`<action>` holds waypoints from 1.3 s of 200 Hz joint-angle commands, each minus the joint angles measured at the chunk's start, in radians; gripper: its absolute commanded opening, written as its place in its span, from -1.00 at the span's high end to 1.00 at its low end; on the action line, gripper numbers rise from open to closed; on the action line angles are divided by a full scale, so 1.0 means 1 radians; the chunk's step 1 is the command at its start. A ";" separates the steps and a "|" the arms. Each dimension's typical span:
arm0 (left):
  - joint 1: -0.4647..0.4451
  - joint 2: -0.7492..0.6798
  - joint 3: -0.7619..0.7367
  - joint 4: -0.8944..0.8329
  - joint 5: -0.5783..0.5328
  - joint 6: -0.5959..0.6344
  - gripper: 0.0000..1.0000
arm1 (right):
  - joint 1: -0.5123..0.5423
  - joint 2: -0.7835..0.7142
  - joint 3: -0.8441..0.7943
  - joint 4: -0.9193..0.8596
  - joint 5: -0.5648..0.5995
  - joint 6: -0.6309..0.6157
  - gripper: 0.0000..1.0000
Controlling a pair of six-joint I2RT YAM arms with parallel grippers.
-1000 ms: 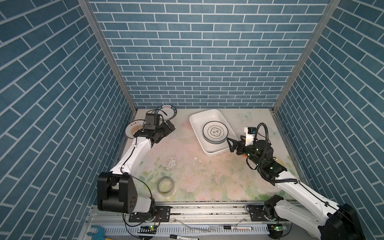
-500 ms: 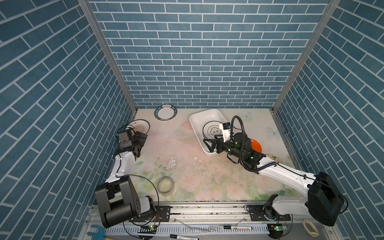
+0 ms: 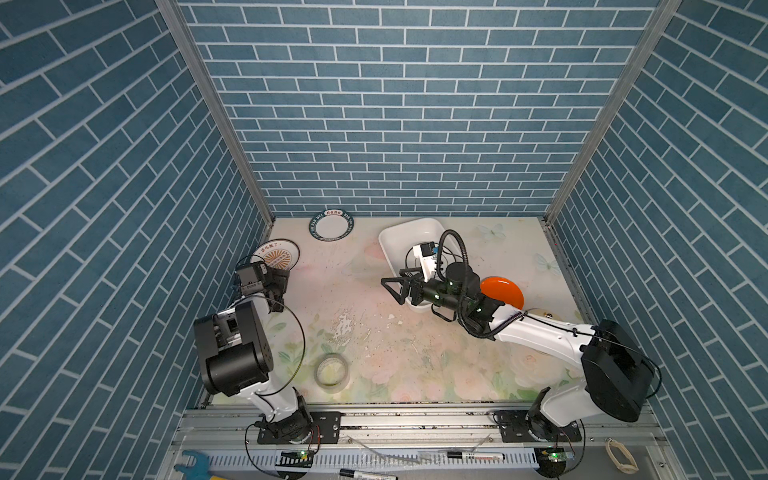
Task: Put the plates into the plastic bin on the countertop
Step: 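Grasp the orange-sunburst plate with the left gripper while the right arm reaches over the bin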
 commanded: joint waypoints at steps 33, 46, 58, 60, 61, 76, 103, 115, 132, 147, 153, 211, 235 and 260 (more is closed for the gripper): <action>0.024 0.126 0.041 0.140 -0.003 -0.074 -0.78 | 0.005 0.083 0.052 0.151 -0.091 0.110 -0.97; 0.026 0.146 0.038 0.174 -0.014 -0.096 -0.77 | 0.007 0.104 0.060 0.160 -0.100 0.113 -0.97; 0.028 0.169 0.048 0.196 -0.017 -0.109 -0.75 | 0.004 0.119 0.069 0.163 -0.111 0.110 -0.97; 0.028 0.173 0.050 0.197 -0.016 -0.111 -0.75 | 0.005 0.122 0.070 0.163 -0.112 0.110 -0.97; 0.028 0.175 0.052 0.197 -0.017 -0.112 -0.75 | 0.005 0.123 0.071 0.163 -0.113 0.110 -0.98; 0.028 0.205 0.076 0.209 -0.010 -0.123 -0.71 | 0.004 0.138 0.075 0.169 -0.121 0.107 -0.97; 0.028 0.252 0.096 0.252 -0.016 -0.160 -0.59 | -0.003 0.154 0.076 0.168 -0.118 0.084 -0.97; 0.027 0.275 0.113 0.256 -0.008 -0.161 -0.54 | -0.009 0.156 0.074 0.167 -0.120 0.083 -0.98; 0.028 0.306 0.131 0.267 -0.001 -0.170 -0.43 | -0.018 0.158 0.071 0.169 -0.120 0.083 -0.97; 0.028 0.333 0.134 0.292 0.003 -0.187 -0.21 | -0.027 0.159 0.066 0.171 -0.112 0.082 -0.97; 0.028 0.343 0.132 0.301 0.005 -0.196 -0.15 | -0.029 0.162 0.064 0.169 -0.108 0.082 -0.97; 0.027 0.407 0.089 0.396 0.001 -0.258 0.44 | -0.053 0.169 0.052 0.170 -0.093 0.091 -0.97; 0.028 0.412 0.068 0.426 0.004 -0.277 0.69 | -0.059 0.174 0.047 0.163 -0.077 0.090 -0.97; 0.027 0.406 0.052 0.450 0.012 -0.289 0.85 | -0.060 0.173 0.043 0.162 -0.072 0.097 -0.97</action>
